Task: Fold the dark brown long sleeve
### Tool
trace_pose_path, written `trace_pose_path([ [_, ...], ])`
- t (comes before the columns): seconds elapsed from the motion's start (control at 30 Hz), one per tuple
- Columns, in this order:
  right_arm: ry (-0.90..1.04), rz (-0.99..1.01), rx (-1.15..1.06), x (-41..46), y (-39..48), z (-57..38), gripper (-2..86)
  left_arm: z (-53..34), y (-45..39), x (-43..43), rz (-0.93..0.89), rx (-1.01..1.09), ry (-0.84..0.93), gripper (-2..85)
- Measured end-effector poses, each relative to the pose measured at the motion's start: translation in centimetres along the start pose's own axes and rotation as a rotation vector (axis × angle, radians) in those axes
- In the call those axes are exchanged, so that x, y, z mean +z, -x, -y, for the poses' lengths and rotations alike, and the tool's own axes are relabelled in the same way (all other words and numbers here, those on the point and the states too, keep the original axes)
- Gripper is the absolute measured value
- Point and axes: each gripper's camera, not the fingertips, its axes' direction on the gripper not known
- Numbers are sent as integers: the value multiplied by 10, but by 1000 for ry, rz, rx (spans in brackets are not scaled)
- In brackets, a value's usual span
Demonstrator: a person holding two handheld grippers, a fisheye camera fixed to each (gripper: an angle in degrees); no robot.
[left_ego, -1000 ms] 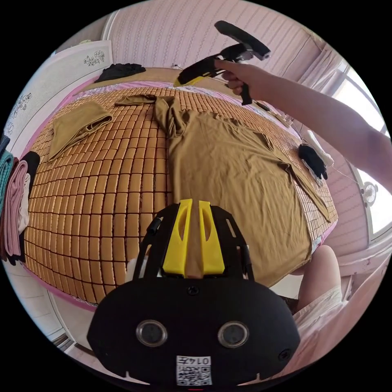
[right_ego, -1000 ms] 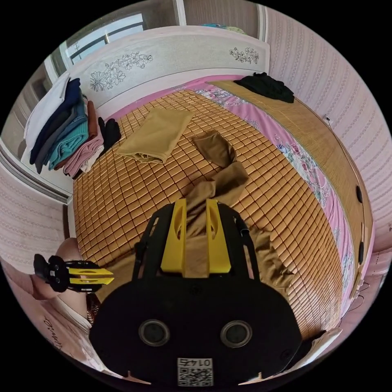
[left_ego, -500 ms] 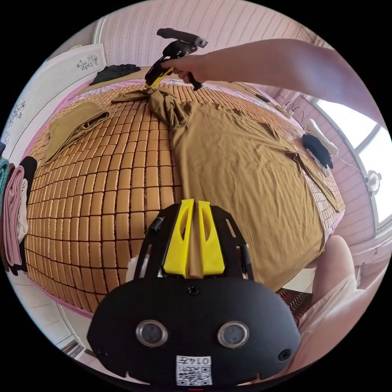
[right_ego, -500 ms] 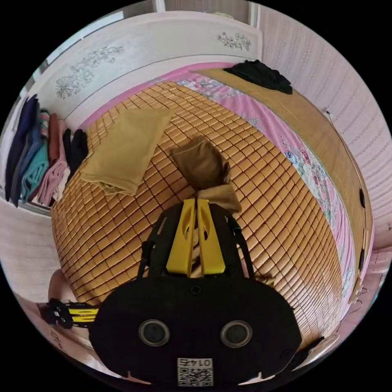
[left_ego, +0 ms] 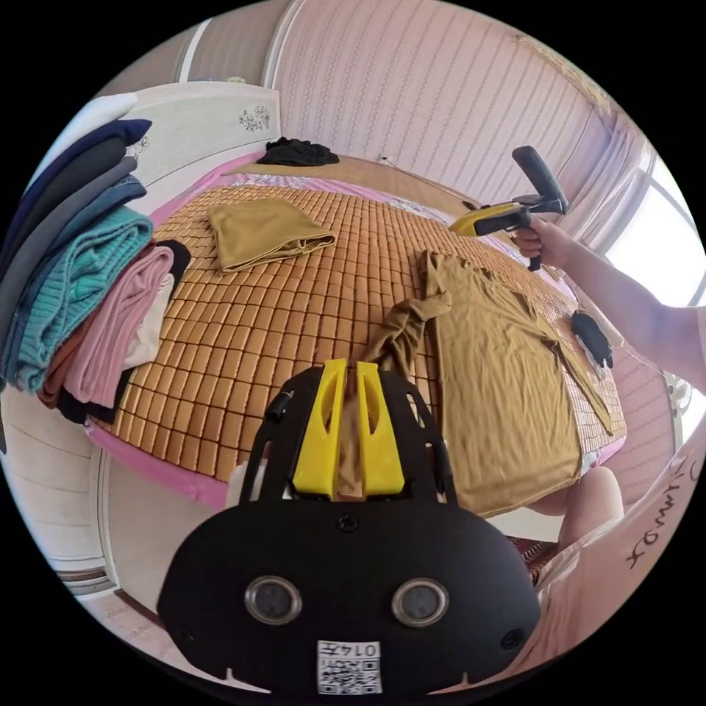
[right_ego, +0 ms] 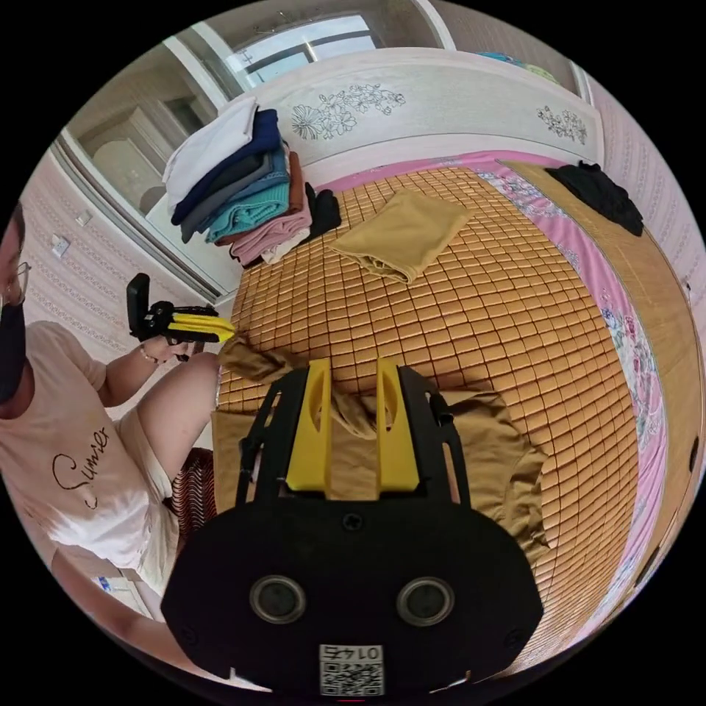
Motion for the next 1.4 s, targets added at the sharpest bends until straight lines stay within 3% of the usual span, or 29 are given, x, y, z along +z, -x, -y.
trace_pose_path([
  [0.27,177,-240,216,59,-8,15,103,-25,13,-10,-17,26,181,67],
  [0.4,185,-194,346,76,-25,26,54,-27,13,12,10,31,316,61],
  [0.53,114,-144,401,59,-31,33,14,-32,4,3,43,118,305,15],
  [0.67,59,-116,391,32,-32,44,0,-40,13,-32,205,85,191,0],
  [0.83,-46,-74,428,12,-35,55,-6,-43,29,-106,502,109,-236,-1],
  [0.97,-65,-41,442,14,-34,61,0,-68,34,-128,631,146,-365,2],
  [1.13,58,-72,339,43,-10,67,46,-114,99,-100,418,-164,-101,8],
  [1.27,138,-156,239,66,17,76,68,-128,123,-106,350,-307,-111,16],
  [1.4,162,-288,275,82,18,86,74,-112,145,-106,234,-324,-108,60],
])
